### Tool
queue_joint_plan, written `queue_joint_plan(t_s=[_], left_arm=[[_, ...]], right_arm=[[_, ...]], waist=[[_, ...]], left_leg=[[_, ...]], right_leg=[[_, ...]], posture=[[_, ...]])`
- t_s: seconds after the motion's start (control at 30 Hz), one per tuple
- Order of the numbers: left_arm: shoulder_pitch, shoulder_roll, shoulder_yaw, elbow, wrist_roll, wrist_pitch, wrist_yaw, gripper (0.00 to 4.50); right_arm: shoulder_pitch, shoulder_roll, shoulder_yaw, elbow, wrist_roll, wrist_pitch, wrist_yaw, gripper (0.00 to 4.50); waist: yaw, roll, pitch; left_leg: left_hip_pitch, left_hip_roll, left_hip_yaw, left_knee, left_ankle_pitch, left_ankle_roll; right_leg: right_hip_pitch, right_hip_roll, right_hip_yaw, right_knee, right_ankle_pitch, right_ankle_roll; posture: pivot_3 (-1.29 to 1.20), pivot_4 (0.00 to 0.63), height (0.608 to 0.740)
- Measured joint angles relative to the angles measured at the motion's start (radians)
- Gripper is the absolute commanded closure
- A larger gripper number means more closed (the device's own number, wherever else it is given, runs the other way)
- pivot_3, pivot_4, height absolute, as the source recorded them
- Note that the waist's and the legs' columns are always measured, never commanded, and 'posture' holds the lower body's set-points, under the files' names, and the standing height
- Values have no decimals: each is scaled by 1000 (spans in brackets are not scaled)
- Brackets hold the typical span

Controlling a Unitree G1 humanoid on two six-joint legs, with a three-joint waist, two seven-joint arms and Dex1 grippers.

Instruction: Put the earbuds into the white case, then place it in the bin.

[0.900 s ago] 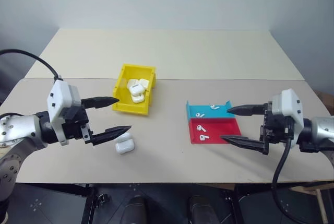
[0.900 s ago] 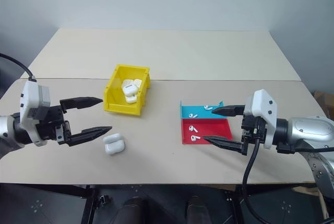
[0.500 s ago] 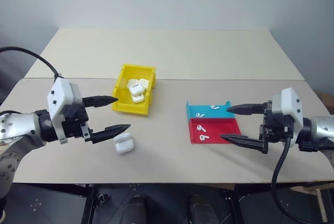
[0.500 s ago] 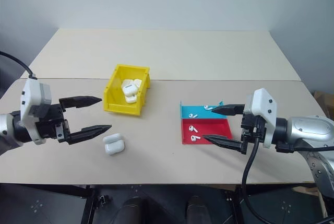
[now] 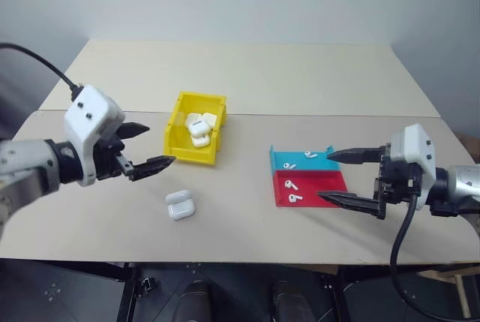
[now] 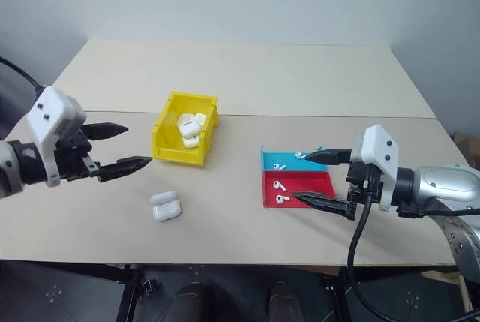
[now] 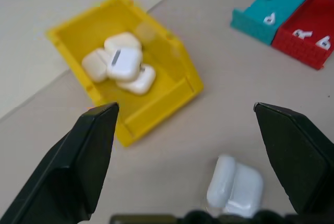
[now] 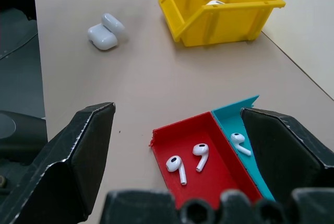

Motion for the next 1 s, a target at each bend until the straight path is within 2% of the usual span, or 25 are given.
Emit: queue_joint_plan(t_s=[0.1,0.13,0.23,0.4,0.53,0.67,0.77,0.83,0.87,0.93,1.0], left_arm=[[-141,33,-88,46,-80,197,16,0],[-222,53,-166,98,-123,278,28,0],[-349,76,-286,235,-211,379,111,0],[-456,101,-376,321,-409,390,254,0],[-503,172,-482,321,-527,390,337,0],[-504,255,-591,289,-637,390,344,0],[-501,266,-602,257,-723,388,367,0],[-448,270,-571,192,-788,327,415,0],[-420,269,-557,160,-814,294,435,292],[-371,269,-535,123,-862,226,470,590],[-338,267,-522,98,-902,176,492,1207]], right_arm=[[4,-2,-4,-4,0,8,-3,36],[5,-3,-6,-3,0,11,-4,36],[4,-6,-8,-9,1,16,-6,36],[4,-7,-9,-11,1,31,-7,36],[9,-7,-9,-16,1,37,-8,36],[18,-7,-9,-23,1,38,-9,36],[31,-7,-9,-26,1,38,-9,36],[36,-7,-10,-33,3,39,-10,36],[36,-7,-10,-35,5,39,-11,0],[38,-7,-11,-39,14,39,-12,0],[40,-7,-11,-40,20,39,-13,0]], waist=[[-1,0,0],[-1,-1,0],[-5,-1,0],[-5,-2,1],[-5,-2,1],[-4,-2,1],[0,-2,1],[1,-2,1],[1,-2,1],[1,-2,1],[1,-2,1]], left_leg=[[-1,0,0,-1,0,0],[-1,0,-1,0,0,0],[0,0,-1,0,0,0],[-2,0,-1,0,0,0],[-1,0,0,0,0,0],[-1,0,0,0,0,0],[-1,0,0,0,0,0],[-1,0,0,0,0,0],[-1,0,0,0,0,0],[-1,0,0,0,0,0],[0,0,0,0,0,0]], right_leg=[[-1,0,0,0,0,0],[-1,1,0,1,0,0],[-1,1,0,1,0,0],[-2,0,0,0,0,0],[-2,0,0,1,0,0],[-2,0,0,1,0,0],[-1,0,0,1,0,0],[-1,0,0,0,0,0],[-1,0,0,0,0,0],[-1,0,1,1,0,0],[-1,0,1,1,0,0]], posture=[[0,150,740],[0,150,740],[0,150,740],[0,150,740],[0,150,740],[0,150,740],[0,150,740],[0,150,740],[0,150,740],[0,150,740],[0,150,740]])
